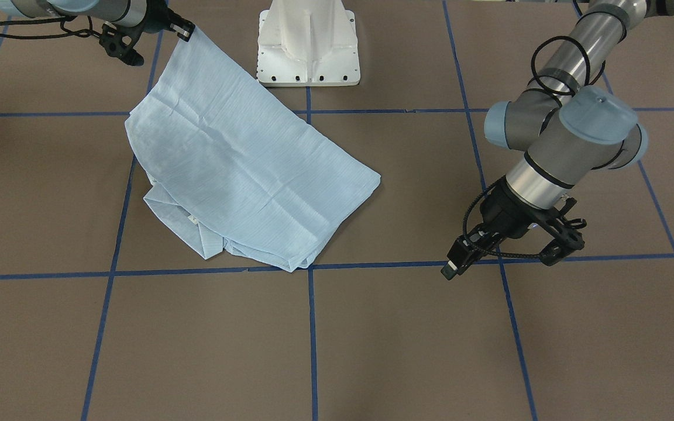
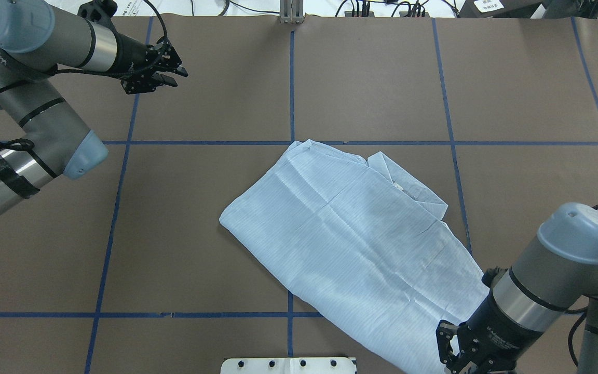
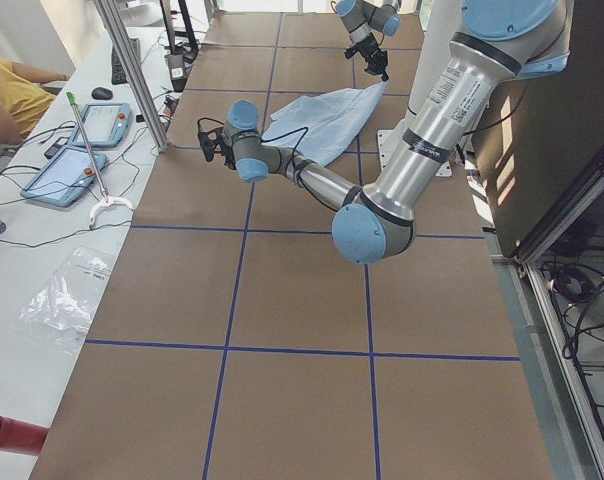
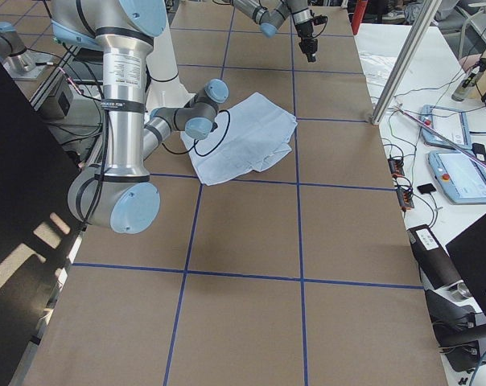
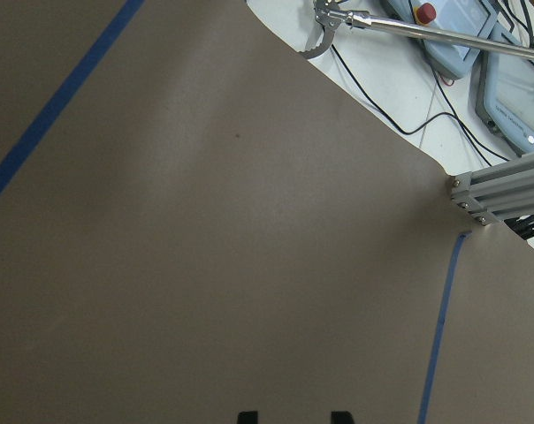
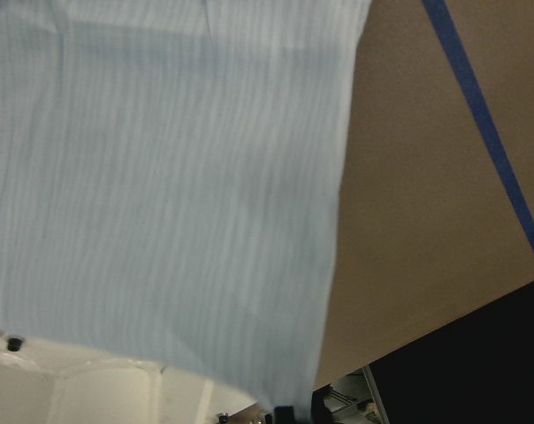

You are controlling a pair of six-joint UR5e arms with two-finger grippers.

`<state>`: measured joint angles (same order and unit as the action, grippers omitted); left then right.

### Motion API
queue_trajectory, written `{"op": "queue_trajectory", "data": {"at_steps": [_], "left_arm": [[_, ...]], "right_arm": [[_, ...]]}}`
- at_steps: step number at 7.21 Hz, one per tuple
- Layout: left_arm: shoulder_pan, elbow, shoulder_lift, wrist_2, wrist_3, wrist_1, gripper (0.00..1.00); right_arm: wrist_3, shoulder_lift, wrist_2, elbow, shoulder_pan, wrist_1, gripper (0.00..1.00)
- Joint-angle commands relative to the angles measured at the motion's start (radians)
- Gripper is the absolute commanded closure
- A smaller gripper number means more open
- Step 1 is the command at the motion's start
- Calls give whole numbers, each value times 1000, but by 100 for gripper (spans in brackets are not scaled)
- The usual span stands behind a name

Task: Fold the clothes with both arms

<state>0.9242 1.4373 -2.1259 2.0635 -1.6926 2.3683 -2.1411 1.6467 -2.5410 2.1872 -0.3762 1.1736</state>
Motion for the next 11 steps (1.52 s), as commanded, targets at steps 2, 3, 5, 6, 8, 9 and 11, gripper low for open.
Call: {"op": "queue_trajectory", "data": {"at_steps": [2, 3, 5, 6, 8, 9, 11], "left_arm": [[-81, 193, 62, 23, -126, -144, 59], [-108, 237, 116, 21, -134, -144, 54], [-203, 249, 133, -53, -269, -145, 50], [-258, 247, 135, -87, -286, -147, 46], [-374, 230, 132, -170, -347, -150, 43], [-410, 223, 138, -184, -349, -153, 43], [-413, 216, 127, -186, -361, -199, 43]], "right_arm": [[-5, 28, -13, -14, -50, 0, 0], [-5, 24, -12, -17, -169, 0, 0], [9, -139, 7, -180, -386, -3, 0], [16, -216, 36, -263, -447, -2, 0], [117, -255, 288, -271, -452, -2, 0], [168, -257, 318, -280, -448, 1, 0], [194, -269, 320, -287, -443, 3, 0]]}}
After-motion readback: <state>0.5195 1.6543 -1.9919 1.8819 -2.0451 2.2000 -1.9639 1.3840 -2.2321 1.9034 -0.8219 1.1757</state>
